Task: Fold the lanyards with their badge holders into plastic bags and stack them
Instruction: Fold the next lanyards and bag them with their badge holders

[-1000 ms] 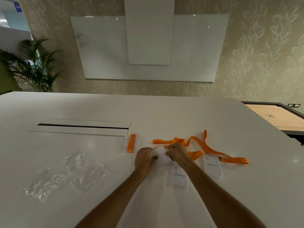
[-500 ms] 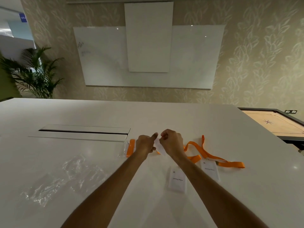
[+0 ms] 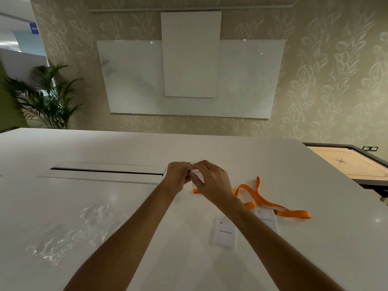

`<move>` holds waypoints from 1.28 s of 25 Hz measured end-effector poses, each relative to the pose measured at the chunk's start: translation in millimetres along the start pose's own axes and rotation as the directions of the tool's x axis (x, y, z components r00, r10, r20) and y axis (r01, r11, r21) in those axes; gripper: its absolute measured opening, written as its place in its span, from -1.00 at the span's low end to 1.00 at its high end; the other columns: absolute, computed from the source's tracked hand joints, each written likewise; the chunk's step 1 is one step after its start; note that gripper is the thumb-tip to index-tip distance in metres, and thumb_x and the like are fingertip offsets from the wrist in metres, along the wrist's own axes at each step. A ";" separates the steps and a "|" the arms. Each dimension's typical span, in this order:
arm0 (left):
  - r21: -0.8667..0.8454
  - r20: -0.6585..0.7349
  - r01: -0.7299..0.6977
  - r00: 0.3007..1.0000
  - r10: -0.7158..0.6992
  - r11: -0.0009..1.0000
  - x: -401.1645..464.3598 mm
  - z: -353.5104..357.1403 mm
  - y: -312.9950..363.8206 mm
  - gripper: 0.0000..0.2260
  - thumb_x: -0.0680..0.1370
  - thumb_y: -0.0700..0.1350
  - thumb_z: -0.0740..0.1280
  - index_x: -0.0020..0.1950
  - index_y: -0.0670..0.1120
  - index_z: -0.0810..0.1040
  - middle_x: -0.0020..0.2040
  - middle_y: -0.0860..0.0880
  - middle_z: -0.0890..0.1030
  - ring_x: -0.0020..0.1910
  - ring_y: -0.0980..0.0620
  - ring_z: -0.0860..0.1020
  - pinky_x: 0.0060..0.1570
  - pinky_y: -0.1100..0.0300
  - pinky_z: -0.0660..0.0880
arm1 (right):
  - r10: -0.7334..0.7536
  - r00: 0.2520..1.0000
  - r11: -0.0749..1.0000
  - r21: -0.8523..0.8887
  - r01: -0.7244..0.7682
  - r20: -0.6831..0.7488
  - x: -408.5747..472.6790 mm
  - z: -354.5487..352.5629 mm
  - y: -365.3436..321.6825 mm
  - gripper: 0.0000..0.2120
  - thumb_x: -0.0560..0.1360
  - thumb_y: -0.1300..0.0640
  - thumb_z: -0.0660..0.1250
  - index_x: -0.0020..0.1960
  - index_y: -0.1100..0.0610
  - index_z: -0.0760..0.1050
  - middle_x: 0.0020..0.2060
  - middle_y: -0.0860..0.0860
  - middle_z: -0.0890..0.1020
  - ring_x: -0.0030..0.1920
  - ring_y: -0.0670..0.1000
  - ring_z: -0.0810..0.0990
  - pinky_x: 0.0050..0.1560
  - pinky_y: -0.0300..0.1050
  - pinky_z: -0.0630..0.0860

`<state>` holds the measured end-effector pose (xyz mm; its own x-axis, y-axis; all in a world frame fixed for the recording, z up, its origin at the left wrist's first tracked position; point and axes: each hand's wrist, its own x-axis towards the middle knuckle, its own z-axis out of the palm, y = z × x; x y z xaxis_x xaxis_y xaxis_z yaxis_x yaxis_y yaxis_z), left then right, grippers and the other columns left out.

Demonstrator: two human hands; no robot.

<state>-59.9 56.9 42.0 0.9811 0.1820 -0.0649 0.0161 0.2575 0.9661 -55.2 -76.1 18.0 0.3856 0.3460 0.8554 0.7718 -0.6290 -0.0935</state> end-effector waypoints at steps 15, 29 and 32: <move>-0.032 0.065 -0.114 0.991 0.116 0.993 -19.9 21.3 53.8 -0.90 0.48 -0.32 0.36 -0.01 -0.25 0.59 -0.07 -0.15 0.64 -0.10 -0.09 0.63 -0.09 0.04 0.61 | 0.556 0.765 0.383 0.716 -0.584 0.326 24.7 -27.3 22.6 -0.62 0.48 0.44 0.25 0.08 0.03 0.59 -0.01 -0.02 0.69 0.06 0.00 0.65 0.08 -0.06 0.58; 0.225 0.057 -0.235 0.972 0.228 0.945 -29.7 37.3 58.7 -0.92 0.47 -0.18 0.41 -0.05 -0.13 0.63 -0.07 -0.05 0.66 -0.04 -0.05 0.61 0.01 0.05 0.56 | 0.680 0.697 0.308 0.775 -0.551 0.226 38.8 -49.9 18.9 -0.73 0.45 0.44 0.29 -0.13 0.13 0.65 -0.22 0.08 0.69 -0.23 0.02 0.68 -0.19 -0.10 0.63; 0.211 0.081 -0.226 0.974 0.214 0.951 -29.5 39.8 59.7 -0.89 0.47 -0.19 0.41 -0.02 -0.13 0.63 -0.01 -0.08 0.66 0.01 -0.08 0.61 0.09 -0.01 0.54 | 0.671 0.710 0.371 0.734 -0.570 0.212 35.4 -50.4 20.5 -0.72 0.46 0.42 0.28 -0.13 0.09 0.65 -0.21 0.12 0.70 -0.20 0.10 0.70 -0.18 0.02 0.64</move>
<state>-80.3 29.1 111.6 0.9743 0.1550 0.1636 -0.1661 0.0032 0.9861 -51.2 -111.8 72.1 0.8992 -0.0286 0.4367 0.4375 0.0805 -0.8956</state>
